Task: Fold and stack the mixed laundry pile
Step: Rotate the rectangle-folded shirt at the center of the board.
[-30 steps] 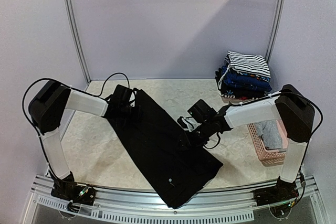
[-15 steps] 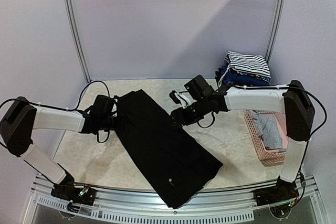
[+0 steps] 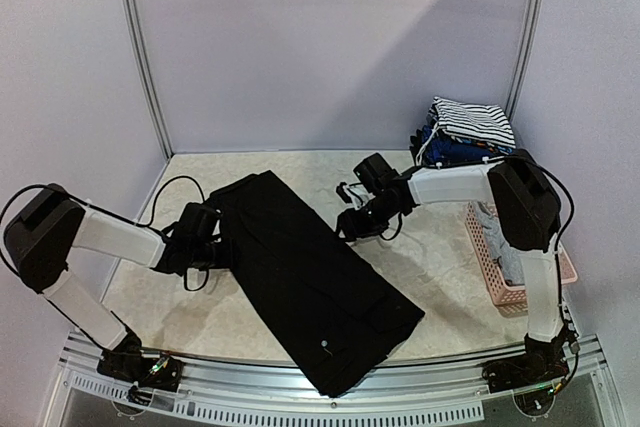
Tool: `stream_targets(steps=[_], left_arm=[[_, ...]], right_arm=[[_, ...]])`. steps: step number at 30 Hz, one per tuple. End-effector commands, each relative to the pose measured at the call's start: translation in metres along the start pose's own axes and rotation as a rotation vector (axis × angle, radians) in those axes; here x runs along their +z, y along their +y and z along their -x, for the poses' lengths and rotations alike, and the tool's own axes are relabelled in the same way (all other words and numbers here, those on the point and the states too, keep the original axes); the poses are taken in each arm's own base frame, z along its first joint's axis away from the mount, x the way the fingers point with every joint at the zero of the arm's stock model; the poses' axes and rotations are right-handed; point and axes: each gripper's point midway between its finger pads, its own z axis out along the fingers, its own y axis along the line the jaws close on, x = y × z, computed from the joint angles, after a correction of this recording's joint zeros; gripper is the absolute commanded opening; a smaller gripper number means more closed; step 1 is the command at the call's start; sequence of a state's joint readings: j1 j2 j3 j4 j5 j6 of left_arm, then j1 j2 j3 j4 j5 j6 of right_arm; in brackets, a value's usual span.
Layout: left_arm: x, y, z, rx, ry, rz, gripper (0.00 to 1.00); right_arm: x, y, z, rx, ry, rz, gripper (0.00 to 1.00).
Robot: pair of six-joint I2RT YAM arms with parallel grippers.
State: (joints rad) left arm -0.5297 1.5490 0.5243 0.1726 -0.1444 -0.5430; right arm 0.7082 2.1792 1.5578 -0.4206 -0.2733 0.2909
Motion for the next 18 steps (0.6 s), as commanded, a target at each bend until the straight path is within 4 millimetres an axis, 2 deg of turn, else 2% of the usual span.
stream_targets(steps=[1, 6, 11, 16, 18], left_arm=[[0.012, -0.013, -0.003, -0.011, 0.005, -0.049, 0.38], [0.024, -0.018, -0.002, -0.005, 0.01, -0.059, 0.26], [0.036, -0.025, 0.005, 0.017, 0.026, -0.057, 0.13], [0.049, -0.04, 0.024, 0.065, 0.05, -0.059, 0.1], [0.056, -0.052, 0.038, 0.082, 0.05, -0.072, 0.1]], right_arm=[[0.006, -0.004, -0.02, 0.009, 0.04, 0.011, 0.55], [0.007, -0.008, -0.037, 0.031, 0.054, 0.02, 0.43], [0.006, -0.013, -0.054, 0.055, 0.067, 0.021, 0.26], [-0.002, -0.016, -0.067, 0.092, 0.066, 0.007, 0.22], [-0.005, -0.017, -0.071, 0.114, 0.06, 0.002, 0.21]])
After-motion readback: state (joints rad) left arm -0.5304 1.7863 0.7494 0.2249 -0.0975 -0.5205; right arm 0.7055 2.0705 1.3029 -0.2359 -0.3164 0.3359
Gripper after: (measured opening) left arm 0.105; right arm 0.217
